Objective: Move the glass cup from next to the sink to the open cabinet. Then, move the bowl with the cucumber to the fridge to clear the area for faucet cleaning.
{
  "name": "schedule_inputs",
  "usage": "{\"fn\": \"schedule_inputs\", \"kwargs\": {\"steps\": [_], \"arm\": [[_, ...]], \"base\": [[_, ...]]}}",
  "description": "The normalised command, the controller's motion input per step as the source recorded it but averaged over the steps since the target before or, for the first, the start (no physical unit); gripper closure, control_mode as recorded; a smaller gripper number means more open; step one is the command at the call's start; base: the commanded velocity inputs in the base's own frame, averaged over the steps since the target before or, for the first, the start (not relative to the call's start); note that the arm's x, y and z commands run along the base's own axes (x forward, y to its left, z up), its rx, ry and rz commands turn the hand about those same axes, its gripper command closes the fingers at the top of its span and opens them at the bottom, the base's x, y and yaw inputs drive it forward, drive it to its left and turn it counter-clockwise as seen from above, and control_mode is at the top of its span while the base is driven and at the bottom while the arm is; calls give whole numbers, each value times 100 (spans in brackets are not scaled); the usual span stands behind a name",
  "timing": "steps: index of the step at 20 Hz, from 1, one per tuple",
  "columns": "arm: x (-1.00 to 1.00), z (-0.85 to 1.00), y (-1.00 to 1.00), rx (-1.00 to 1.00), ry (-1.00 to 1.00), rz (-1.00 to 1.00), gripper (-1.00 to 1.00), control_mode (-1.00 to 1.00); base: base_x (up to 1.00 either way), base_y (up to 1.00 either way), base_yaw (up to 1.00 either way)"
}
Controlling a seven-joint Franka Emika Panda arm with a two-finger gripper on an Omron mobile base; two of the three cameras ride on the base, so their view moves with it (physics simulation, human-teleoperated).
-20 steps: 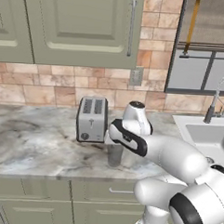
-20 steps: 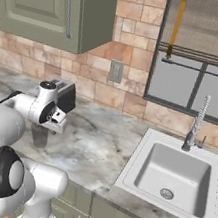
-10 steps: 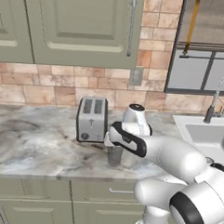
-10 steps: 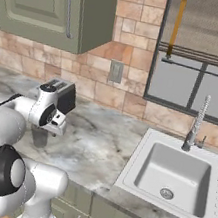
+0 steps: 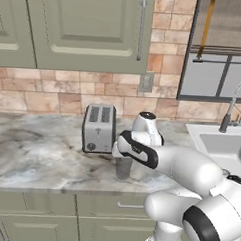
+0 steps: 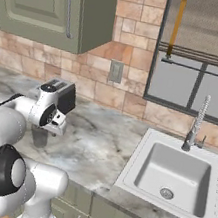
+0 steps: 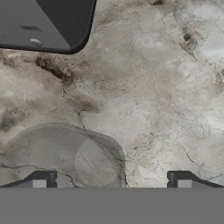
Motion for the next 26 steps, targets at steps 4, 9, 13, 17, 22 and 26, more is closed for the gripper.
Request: {"fn": "schedule_inputs", "kwargs": {"steps": [4,9,13,17,22,26], "arm": [[0,0,-13,0,-3,0,-100,-100],[9,0,-23,0,0,0,-100,-100],[21,0,-13,0,0,0,-100,-100],[45,0,0,0,0,0,-100,-100],[8,0,0,0,0,0,-100,-100],[-9,-8,0,0,0,0,-100,-100]], "base": [[0,0,0],[0,0,0],[0,0,0],[0,0,0],[0,0,0],[0,0,0]]}}
